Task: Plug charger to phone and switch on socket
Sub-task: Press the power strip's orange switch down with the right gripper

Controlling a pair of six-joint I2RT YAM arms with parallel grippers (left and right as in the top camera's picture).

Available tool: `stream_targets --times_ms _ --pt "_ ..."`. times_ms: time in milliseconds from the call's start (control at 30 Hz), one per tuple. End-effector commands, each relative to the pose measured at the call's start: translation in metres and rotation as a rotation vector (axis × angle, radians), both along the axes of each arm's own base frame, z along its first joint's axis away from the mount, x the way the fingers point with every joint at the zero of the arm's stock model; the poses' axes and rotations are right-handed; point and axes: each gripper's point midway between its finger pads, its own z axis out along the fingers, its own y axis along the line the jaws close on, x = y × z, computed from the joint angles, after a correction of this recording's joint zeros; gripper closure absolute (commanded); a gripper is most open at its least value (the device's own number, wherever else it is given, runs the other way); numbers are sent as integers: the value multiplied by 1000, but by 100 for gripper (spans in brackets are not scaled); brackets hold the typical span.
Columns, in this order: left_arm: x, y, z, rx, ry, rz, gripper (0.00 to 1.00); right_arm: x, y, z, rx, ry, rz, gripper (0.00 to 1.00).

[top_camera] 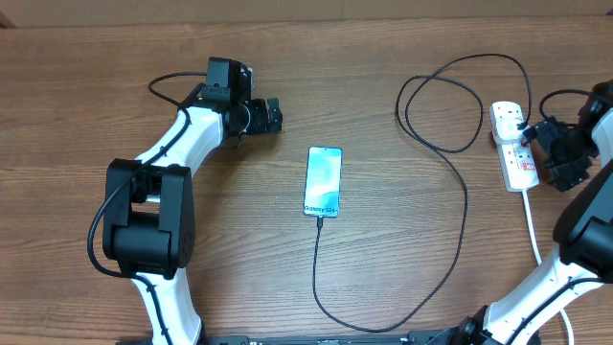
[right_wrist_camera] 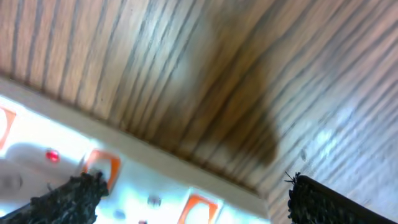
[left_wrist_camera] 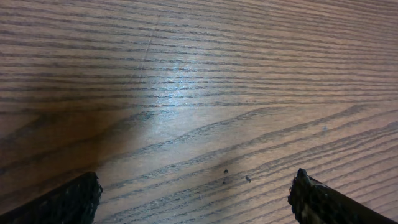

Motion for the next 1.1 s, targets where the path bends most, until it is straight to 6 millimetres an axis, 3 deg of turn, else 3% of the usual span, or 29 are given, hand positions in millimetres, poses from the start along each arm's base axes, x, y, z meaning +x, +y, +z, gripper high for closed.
stream_targets --times_ms 0,167,267,600,833,1067 --pt "3 -2 10 9 -26 -4 0 -9 35 -26 52 88 106 0" --pt "3 -2 10 9 -26 -4 1 -11 37 -26 46 103 112 0" --pt "3 -2 10 9 -26 -4 0 -23 28 -23 14 160 103 0" --pt "3 -2 10 9 -26 -4 0 -24 4 25 0 175 73 0" --pt "3 -2 10 9 -26 -4 0 -4 35 30 116 65 340 0" --pt "3 -2 10 9 -26 -4 0 7 32 30 83 29 383 0"
